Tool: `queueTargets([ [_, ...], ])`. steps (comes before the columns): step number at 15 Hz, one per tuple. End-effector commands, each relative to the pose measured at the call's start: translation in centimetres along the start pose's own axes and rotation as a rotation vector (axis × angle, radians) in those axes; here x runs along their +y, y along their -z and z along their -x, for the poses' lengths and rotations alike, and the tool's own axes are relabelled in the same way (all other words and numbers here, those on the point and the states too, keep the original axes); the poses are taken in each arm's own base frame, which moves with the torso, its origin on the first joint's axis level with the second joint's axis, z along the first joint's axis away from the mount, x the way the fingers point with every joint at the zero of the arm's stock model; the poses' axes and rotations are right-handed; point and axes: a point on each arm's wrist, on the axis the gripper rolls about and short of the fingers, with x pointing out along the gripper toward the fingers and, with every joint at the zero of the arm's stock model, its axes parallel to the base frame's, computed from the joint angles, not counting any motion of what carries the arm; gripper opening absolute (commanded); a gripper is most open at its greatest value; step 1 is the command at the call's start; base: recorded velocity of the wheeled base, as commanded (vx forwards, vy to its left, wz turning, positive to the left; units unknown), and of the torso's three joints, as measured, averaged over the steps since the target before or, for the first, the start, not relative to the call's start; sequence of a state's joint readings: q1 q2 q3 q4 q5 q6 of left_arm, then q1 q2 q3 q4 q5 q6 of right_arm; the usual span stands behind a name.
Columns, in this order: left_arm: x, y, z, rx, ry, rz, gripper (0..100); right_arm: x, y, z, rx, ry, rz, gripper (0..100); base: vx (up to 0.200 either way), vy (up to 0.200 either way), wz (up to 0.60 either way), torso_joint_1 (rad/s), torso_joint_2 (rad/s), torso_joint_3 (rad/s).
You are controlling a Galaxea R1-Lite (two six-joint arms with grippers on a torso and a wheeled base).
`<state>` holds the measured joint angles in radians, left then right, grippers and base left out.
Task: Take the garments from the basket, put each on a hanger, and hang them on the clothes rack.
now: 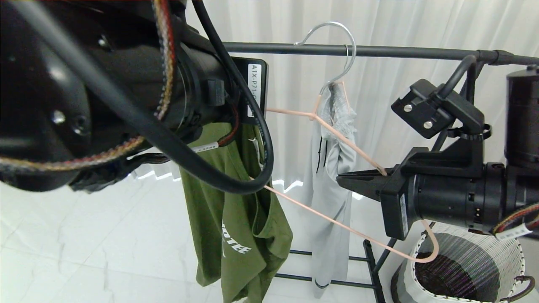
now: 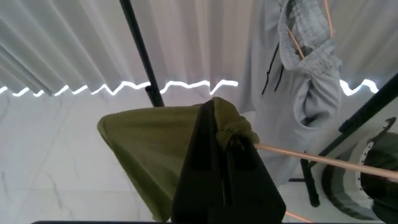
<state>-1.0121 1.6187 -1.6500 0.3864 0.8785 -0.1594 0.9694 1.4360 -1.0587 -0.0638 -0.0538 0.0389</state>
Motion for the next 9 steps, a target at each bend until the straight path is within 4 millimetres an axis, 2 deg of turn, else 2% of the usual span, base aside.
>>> queueTargets([
  [1,-0.1,-0.1,0.3,-0.004,0.009,0.003,0,0.2,-0.3,-0.9,0.003,-0.005,0.002,0,0.0,0.0,0.0,0.0,0.0,0.0],
  [5,-1.4,0.1,1.6,-0.009,0.085,0.022,0,0.9,-1.2,-2.0,-0.012,-0.027,0.008,0,0.0,0.0,0.0,0.0,0.0,0.0],
  [9,-1.3,0.0,1.9,-0.013,0.091,0.034,0,1.9,-1.2,-2.8,-0.005,-0.057,0.017,0,0.0,0.0,0.0,0.0,0.0,0.0],
])
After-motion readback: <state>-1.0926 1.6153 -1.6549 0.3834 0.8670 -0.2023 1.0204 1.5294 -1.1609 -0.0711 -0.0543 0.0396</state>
